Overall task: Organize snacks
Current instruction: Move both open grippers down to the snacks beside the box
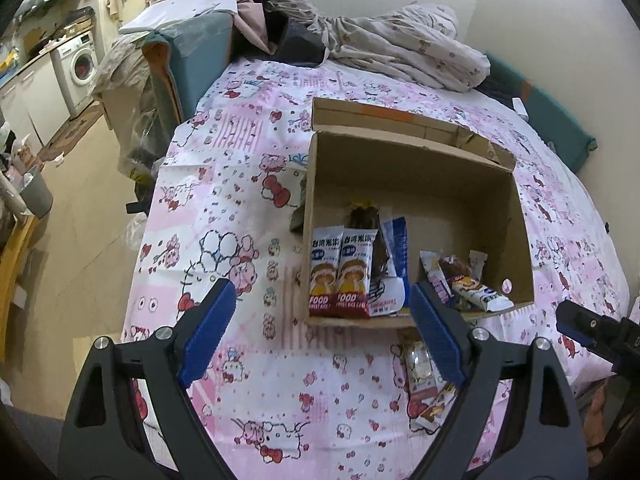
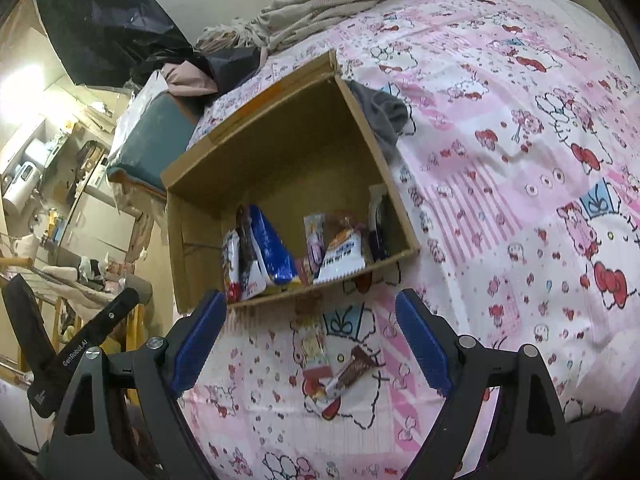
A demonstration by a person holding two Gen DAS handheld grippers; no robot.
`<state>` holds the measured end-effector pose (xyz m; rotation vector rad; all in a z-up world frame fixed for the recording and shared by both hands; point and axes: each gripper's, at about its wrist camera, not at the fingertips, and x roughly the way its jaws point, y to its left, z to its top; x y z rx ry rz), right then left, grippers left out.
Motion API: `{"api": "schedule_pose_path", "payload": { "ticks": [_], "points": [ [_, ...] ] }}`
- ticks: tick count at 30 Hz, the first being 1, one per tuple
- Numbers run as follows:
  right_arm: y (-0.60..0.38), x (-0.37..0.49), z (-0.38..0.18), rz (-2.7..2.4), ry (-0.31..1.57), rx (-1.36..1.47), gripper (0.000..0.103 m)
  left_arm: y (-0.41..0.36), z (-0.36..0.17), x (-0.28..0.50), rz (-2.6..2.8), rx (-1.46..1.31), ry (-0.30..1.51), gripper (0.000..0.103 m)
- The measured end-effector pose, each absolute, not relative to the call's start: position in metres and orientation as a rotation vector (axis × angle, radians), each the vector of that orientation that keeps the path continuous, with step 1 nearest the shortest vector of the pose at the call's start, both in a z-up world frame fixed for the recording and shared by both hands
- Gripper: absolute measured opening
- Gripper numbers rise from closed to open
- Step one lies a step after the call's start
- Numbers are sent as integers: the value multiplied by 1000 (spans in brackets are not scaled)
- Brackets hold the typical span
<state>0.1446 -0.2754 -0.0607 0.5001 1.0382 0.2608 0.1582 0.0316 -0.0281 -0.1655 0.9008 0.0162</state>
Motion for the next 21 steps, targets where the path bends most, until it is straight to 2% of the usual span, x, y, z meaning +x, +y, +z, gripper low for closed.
{"api": "schedule_pose_path", "payload": {
  "ticks": [9, 19, 21],
  "points": [
    [-272, 133, -76, 244, 1109, 479, 89, 27, -35, 144, 23, -155, 922, 86],
    [-269, 134, -137, 169, 1362, 547, 89, 36, -41, 139, 62, -190, 948, 86],
    [-258, 135, -150, 179, 1409, 534, 83, 37, -41, 140, 63, -202, 949, 86]
  ]
}}
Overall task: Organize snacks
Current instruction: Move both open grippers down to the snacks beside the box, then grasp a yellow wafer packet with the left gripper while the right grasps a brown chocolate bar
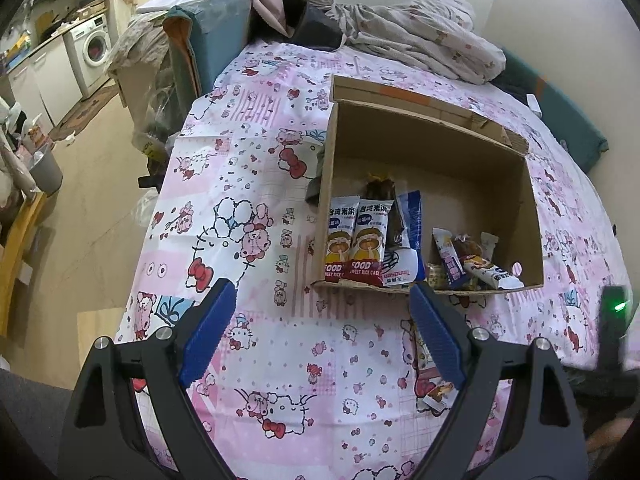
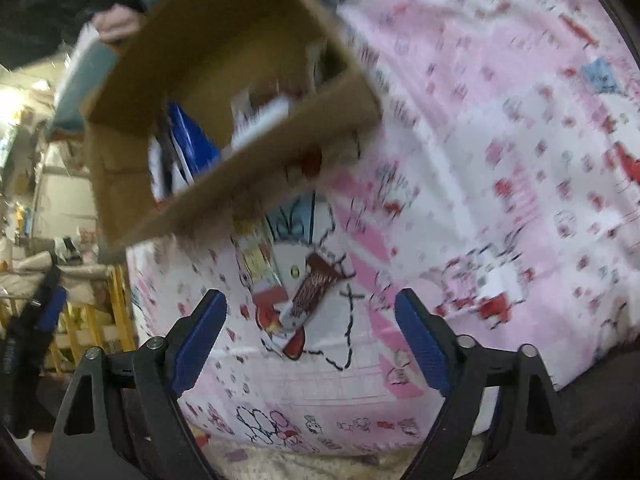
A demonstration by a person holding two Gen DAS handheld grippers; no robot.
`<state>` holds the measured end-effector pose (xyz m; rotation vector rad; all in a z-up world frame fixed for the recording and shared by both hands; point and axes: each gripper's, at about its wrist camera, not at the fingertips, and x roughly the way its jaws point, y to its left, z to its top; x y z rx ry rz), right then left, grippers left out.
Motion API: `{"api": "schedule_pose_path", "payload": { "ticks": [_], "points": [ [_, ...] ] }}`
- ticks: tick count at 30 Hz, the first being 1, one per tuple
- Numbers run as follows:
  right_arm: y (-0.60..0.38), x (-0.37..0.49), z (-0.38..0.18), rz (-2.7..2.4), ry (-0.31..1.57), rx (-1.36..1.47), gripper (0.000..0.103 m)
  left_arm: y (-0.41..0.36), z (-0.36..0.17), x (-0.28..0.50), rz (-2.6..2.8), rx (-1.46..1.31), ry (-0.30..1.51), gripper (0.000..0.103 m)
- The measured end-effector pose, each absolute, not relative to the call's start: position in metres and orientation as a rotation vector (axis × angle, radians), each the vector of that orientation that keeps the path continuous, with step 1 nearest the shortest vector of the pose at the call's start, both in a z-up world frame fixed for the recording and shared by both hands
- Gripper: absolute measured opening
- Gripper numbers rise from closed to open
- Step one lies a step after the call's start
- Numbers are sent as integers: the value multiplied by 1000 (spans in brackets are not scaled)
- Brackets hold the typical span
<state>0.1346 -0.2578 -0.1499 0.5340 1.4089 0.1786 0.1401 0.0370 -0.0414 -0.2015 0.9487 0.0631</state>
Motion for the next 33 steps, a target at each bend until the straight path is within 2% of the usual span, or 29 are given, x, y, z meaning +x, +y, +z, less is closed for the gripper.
{"api": "schedule_pose_path", "payload": {
  "ticks": [1, 3, 5, 7, 11, 17, 25, 33],
  "points": [
    [-252, 136, -156, 183, 1430, 531, 78, 37, -42, 140, 62, -204, 950, 86],
    [-239, 139, -173, 186, 1486, 532, 58, 35, -43, 141, 59, -204, 955, 86],
    [-231, 139, -182, 168, 1508, 525, 50, 33, -44, 142, 53, -203, 960, 86],
    [-224, 138, -187, 164, 1519, 486, 49, 32, -44, 141, 47, -200, 960, 86],
    [-217, 137, -188, 147, 1527, 356, 15, 29, -46, 141, 31, -201, 971, 86],
    [-239, 130, -167, 132, 1459, 401, 15, 13, -63, 147, 4, -193, 1032, 86],
    [-284, 123, -106, 70, 1245, 412, 15, -44, -98, 159, 30, -165, 1140, 86],
    [-295, 129, -108, 62, 1239, 440, 15, -97, -144, 176, 40, -143, 1282, 85]
  ]
}}
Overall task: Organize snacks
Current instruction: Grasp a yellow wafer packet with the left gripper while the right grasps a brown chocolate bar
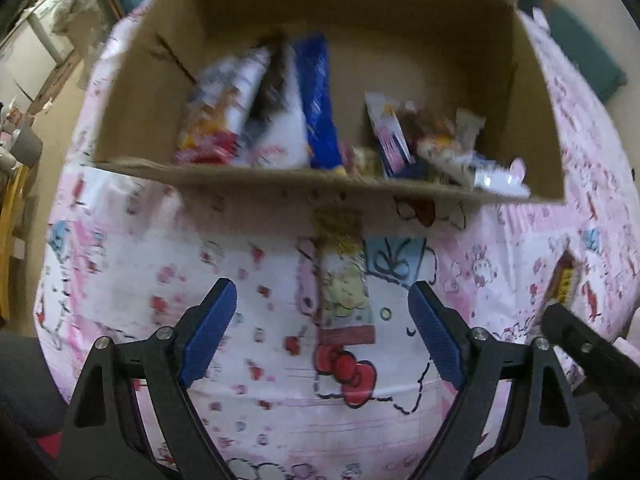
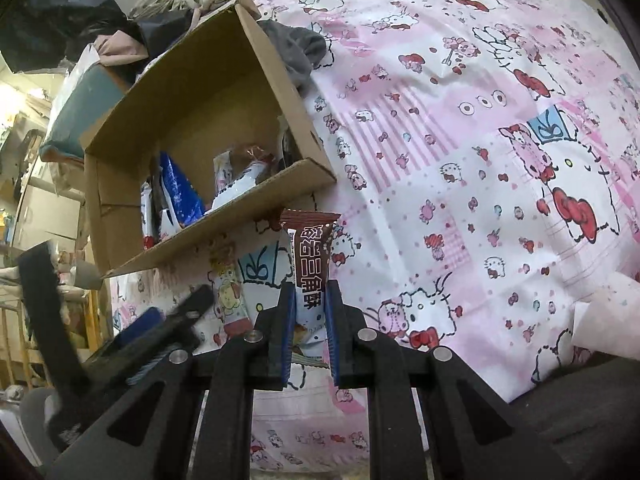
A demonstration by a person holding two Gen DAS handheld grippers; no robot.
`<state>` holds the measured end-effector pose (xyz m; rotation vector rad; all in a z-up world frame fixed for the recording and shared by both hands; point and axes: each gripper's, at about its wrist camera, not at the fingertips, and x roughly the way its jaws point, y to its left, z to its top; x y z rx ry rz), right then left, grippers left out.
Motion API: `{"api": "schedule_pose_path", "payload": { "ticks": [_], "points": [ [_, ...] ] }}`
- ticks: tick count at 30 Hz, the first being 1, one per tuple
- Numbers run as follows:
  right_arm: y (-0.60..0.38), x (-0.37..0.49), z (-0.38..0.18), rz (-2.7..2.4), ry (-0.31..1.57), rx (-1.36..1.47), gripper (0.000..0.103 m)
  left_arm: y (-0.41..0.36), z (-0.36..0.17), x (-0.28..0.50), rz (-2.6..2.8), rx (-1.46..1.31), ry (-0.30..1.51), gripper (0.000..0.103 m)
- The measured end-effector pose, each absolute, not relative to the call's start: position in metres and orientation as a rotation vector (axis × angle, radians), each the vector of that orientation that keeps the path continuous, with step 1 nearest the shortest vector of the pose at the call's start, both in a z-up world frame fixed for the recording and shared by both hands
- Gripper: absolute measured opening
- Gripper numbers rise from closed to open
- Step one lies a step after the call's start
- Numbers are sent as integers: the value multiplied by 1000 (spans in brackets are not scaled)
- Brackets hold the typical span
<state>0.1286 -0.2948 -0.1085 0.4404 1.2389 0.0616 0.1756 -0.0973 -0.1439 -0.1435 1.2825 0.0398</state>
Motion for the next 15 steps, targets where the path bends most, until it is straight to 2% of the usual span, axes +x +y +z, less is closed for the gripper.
{"api": "schedule_pose_path", "payload": {
  "ticks": [5, 7, 8, 9, 10, 11, 12, 13, 15],
  "points": [
    [-307, 132, -114, 26, 1250, 478, 15, -123, -168, 184, 33, -67, 1353, 83],
    [-309, 134, -117, 20, 1251, 491, 15, -129, -178, 188, 33, -31, 1376, 77],
    [-309, 135, -116, 19, 1250, 487, 15, -130, -183, 189, 32, -28, 1394, 64],
    [-308, 135, -116, 18, 1249, 482, 15, -129, -186, 190, 28, -41, 1406, 57],
    [-308, 135, -116, 19, 1248, 480, 15, -127, -186, 190, 29, -51, 1406, 56],
    [-307, 136, -116, 22, 1249, 481, 15, -126, -185, 190, 35, -50, 1403, 49],
    [-307, 136, -117, 25, 1251, 482, 15, -126, -184, 190, 36, -43, 1398, 31],
    [-306, 136, -117, 30, 1252, 484, 15, -125, -184, 190, 22, -49, 1397, 23],
    [-305, 136, -117, 36, 1250, 487, 15, -122, -183, 190, -4, -62, 1402, 23]
  ]
}}
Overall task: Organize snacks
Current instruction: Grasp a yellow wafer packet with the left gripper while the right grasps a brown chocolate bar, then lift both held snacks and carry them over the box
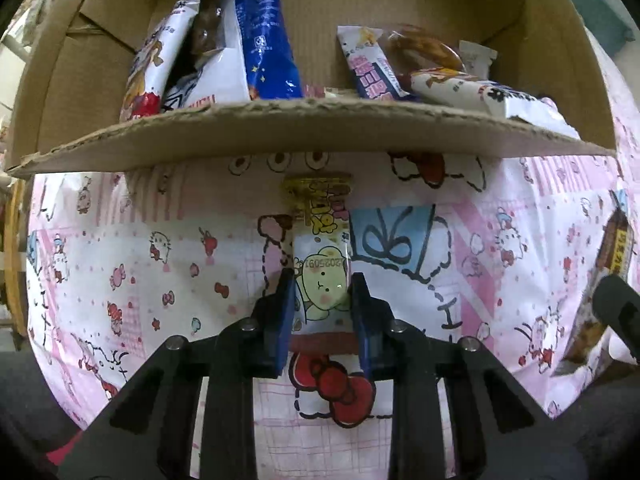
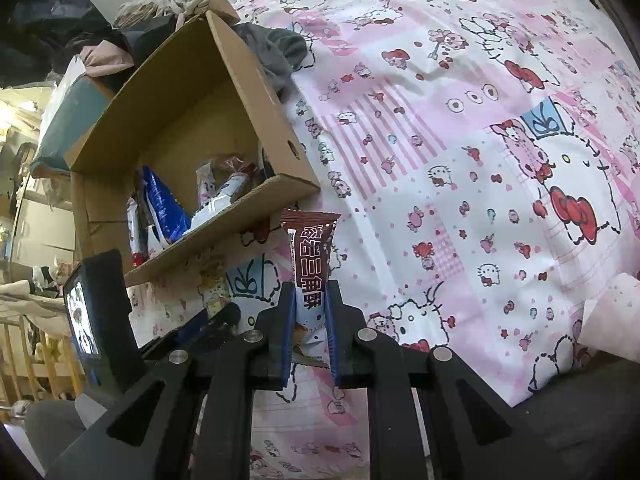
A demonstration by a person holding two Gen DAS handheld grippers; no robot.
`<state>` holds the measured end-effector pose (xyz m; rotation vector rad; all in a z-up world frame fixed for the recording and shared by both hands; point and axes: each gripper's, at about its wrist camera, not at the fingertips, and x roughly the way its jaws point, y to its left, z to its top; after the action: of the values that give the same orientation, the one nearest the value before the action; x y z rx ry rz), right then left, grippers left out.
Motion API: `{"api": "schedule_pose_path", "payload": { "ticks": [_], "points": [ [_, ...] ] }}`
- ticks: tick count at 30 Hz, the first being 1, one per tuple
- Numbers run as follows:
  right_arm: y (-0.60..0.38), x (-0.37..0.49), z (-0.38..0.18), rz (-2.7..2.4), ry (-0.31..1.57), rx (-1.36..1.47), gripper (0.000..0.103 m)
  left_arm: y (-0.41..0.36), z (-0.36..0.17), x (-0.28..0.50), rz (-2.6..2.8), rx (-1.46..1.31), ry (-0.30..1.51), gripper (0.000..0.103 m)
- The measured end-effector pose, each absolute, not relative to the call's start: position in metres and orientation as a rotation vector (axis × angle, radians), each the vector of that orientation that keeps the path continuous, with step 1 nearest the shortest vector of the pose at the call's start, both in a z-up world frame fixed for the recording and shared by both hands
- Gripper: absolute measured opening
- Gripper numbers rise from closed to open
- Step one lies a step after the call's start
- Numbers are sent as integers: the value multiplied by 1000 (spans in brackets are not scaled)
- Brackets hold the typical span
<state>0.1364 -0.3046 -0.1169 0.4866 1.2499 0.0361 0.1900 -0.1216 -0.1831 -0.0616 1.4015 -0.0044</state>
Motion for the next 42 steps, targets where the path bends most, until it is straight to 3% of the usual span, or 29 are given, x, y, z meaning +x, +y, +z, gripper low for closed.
{"api": "schedule_pose_path", "payload": {
  "ticks": [9, 23, 35, 42],
  "points": [
    [-296, 135, -115, 65, 1250, 474, 15, -91, -170, 171, 5, -64, 1389, 23],
    [-269, 128, -100, 185, 1220, 448, 15, -18, -106, 120, 42, -98, 1291, 23],
    [-280, 116, -55, 256, 1012, 548, 15, 26, -17, 116, 63, -93, 1014, 23],
    [-291, 130, -47, 262, 986, 612, 15, 26, 5, 140, 19, -83, 929, 23]
  ]
}}
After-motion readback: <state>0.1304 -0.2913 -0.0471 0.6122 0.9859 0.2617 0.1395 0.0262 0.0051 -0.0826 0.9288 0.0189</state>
